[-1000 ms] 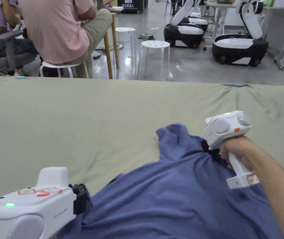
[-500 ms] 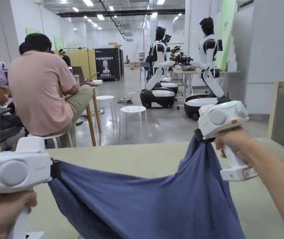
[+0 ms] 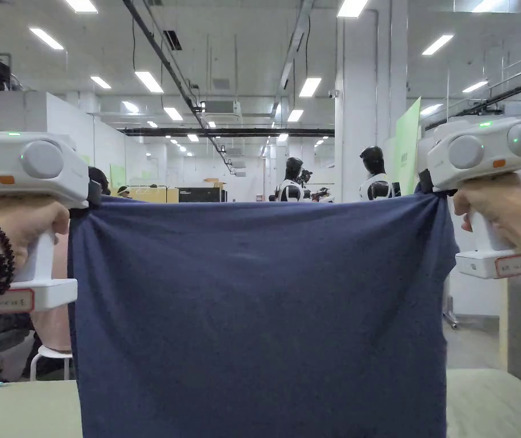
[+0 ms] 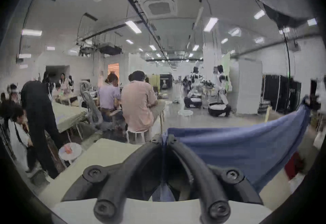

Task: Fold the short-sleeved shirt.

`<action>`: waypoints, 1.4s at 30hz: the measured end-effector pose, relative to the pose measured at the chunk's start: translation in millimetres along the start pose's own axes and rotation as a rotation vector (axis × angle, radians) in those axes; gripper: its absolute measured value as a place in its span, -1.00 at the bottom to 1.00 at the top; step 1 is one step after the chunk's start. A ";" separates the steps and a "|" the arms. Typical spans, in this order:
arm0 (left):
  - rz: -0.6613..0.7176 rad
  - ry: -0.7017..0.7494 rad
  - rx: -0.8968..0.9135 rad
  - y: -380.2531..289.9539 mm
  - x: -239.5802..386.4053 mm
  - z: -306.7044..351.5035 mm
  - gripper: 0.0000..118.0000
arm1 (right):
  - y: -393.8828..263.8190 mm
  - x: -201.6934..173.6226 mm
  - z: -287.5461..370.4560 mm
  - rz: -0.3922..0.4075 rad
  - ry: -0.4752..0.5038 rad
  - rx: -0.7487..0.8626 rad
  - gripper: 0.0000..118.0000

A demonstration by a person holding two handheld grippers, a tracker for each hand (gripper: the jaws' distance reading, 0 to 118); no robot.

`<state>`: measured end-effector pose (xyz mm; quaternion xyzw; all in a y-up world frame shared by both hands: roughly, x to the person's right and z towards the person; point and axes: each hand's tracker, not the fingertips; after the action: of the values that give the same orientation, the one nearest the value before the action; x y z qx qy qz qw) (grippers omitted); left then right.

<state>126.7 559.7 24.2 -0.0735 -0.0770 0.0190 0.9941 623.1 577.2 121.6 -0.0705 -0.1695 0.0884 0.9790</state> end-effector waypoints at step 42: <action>-0.004 -0.070 -0.295 -301.4 -45.4 144.4 -0.97 | -320.1 -4.3 154.6 -0.078 0.148 -0.348 -0.96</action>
<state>67.4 280.3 203.4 -0.2178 -0.1139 0.0079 0.9693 613.7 281.2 318.1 -0.2385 -0.1125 0.0145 0.9645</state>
